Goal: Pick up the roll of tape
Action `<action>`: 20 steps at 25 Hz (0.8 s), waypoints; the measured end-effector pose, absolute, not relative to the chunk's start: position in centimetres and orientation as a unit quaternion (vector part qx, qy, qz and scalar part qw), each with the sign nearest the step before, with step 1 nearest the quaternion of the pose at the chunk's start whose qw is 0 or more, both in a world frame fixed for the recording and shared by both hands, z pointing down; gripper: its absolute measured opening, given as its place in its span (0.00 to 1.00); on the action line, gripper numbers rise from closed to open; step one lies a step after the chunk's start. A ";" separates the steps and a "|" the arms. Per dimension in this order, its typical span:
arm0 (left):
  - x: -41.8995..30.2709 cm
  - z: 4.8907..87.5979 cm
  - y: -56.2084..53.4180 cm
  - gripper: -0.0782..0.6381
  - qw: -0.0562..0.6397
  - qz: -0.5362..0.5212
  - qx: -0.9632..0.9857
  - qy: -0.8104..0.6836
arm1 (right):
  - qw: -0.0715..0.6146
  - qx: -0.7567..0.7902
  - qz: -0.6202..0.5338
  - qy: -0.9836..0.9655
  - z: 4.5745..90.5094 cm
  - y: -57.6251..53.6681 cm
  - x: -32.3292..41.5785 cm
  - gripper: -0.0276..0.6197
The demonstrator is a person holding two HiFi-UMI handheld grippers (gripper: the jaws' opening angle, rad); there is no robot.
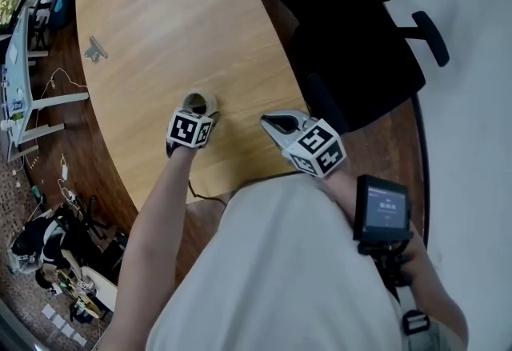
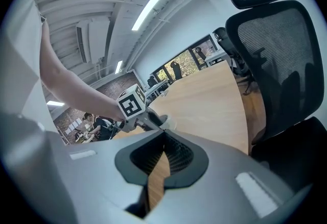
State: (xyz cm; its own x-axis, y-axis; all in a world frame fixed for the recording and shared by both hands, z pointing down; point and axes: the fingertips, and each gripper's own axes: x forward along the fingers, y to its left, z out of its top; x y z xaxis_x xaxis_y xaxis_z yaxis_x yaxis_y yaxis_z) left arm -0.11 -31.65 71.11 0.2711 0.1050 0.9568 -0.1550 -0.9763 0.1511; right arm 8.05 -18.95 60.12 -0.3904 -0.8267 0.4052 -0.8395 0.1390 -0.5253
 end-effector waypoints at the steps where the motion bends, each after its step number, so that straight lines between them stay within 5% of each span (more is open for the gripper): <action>1: 0.1 71.4 -31.5 0.35 0.107 0.610 0.785 -0.013 | 0.009 0.552 0.356 -0.754 60.3 -18.9 8.0 0.05; 6: 0.2 72.3 -31.9 0.27 0.099 0.640 0.762 -0.026 | 0.013 0.554 0.366 -0.747 60.6 -18.2 8.4 0.05; 20: 0.0 72.5 -31.6 0.25 0.092 0.660 0.745 -0.032 | 0.005 0.560 0.379 -0.736 61.2 -17.5 9.1 0.05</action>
